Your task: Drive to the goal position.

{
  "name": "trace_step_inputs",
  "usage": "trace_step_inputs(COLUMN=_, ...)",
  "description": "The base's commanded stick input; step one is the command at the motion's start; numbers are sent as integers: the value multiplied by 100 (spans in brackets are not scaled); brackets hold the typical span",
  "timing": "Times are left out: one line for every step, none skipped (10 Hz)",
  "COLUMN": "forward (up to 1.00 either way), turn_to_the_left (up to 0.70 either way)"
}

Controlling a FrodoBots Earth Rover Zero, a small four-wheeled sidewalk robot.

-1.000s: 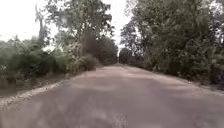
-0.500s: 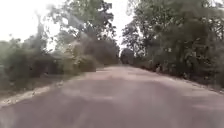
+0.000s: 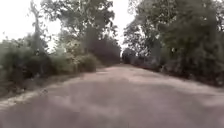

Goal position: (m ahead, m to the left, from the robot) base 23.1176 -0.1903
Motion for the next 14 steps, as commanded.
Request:
trace_step_inputs(forward=100, turn_to_the_left=0)
trace_step_inputs(forward=100, turn_to_the_left=0)
trace_step_inputs(forward=100, turn_to_the_left=0)
trace_step_inputs(forward=100, turn_to_the_left=0)
trace_step_inputs(forward=100, turn_to_the_left=0)
trace_step_inputs(forward=100, turn_to_the_left=0)
trace_step_inputs(forward=100, turn_to_the_left=0)
trace_step_inputs(forward=100, turn_to_the_left=0)
trace_step_inputs(forward=100, turn_to_the_left=0)
trace_step_inputs(forward=100, turn_to_the_left=0)
trace_step_inputs(forward=100, turn_to_the_left=0)
trace_step_inputs(forward=100, turn_to_the_left=0)
trace_step_inputs(forward=100, turn_to_the_left=0)
trace_step_inputs(forward=100, turn_to_the_left=0)
